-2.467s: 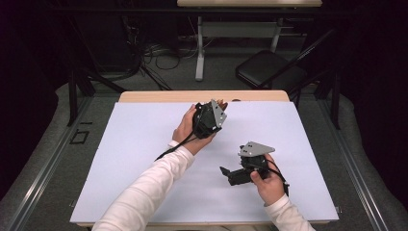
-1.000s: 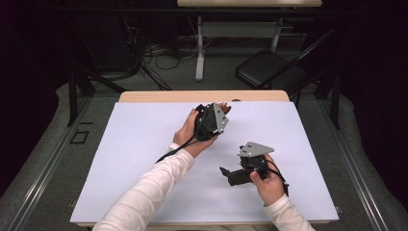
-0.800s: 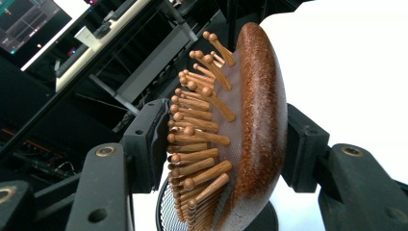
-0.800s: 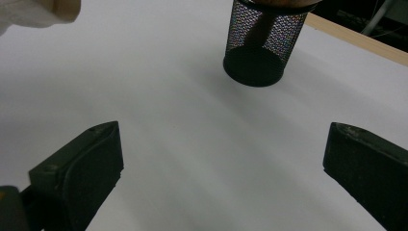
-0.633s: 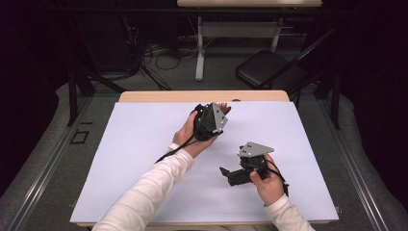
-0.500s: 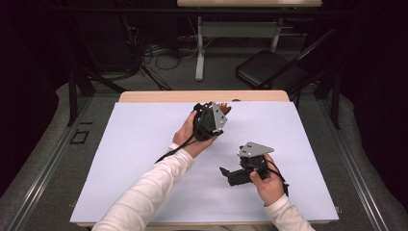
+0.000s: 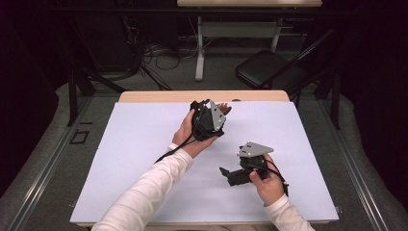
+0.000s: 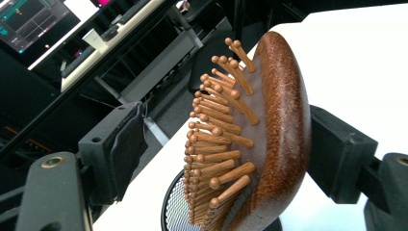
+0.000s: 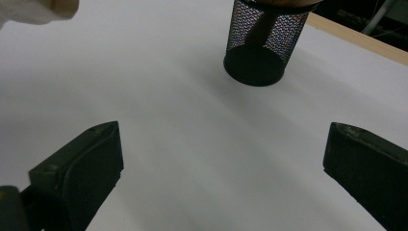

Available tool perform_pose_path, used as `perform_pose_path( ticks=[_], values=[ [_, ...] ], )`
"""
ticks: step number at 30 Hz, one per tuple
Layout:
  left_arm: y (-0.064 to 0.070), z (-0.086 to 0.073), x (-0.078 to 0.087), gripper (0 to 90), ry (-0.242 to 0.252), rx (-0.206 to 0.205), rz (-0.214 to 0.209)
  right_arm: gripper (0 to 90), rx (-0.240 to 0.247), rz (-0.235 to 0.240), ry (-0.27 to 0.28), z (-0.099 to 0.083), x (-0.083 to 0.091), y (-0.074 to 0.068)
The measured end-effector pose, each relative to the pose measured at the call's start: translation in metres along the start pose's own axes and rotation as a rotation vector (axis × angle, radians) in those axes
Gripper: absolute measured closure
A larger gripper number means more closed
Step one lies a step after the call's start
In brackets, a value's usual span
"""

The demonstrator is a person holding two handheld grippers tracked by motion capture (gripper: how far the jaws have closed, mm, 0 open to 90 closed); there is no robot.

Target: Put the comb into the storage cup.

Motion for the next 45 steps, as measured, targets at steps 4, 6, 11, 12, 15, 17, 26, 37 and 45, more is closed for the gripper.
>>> perform_pose_path(
  ticks=[4,6,11,12,15,17,26,37,45],
  values=[
    [-0.0003,-0.0009,-0.0006,15.5,0.000,0.002,0.007,0.0,-0.001,0.000,0.000,-0.0001,0.0000,-0.0001],
    [-0.0005,-0.0016,-0.0013,15.2,-0.002,0.003,0.010,0.0,-0.001,0.000,-0.001,-0.0001,0.0000,-0.0001],
    [-0.0019,-0.0026,-0.0020,11.3,-0.006,0.004,0.019,0.0,-0.001,-0.001,-0.001,-0.0001,-0.0001,0.0001],
    [-0.0018,-0.0027,-0.0022,11.3,-0.002,0.010,0.018,0.0,-0.001,-0.001,-0.001,-0.0001,-0.0001,0.0001],
    [-0.0019,-0.0022,-0.0022,10.8,0.003,0.009,0.021,0.0,-0.001,-0.001,-0.002,-0.0002,-0.0002,0.0000],
    [-0.0020,-0.0021,-0.0024,8.6,0.005,0.013,0.020,0.0,-0.001,-0.001,-0.001,-0.0001,-0.0001,0.0000],
    [-0.0029,-0.0013,-0.0023,3.1,0.016,0.013,0.029,0.0,-0.001,0.000,-0.001,-0.0003,-0.0003,-0.0001],
    [-0.0058,0.0003,-0.0012,0.5,0.033,0.008,0.042,0.0,0.000,0.002,-0.003,-0.0006,-0.0006,-0.0002],
    [-0.0072,0.0028,0.0023,0.5,0.040,0.029,0.030,0.0,0.000,0.000,-0.002,-0.0009,-0.0007,0.0002]
  ],
)
Point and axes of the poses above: each handheld gripper's, and its own axes: x roughly backward along the jaws, z roughly out of its top, y roughly to its right, the point moved 6 cm from there along -x, roughly forward along the jaws, and after that the axes turned 14 degrees about y, right-handed, at the moved point
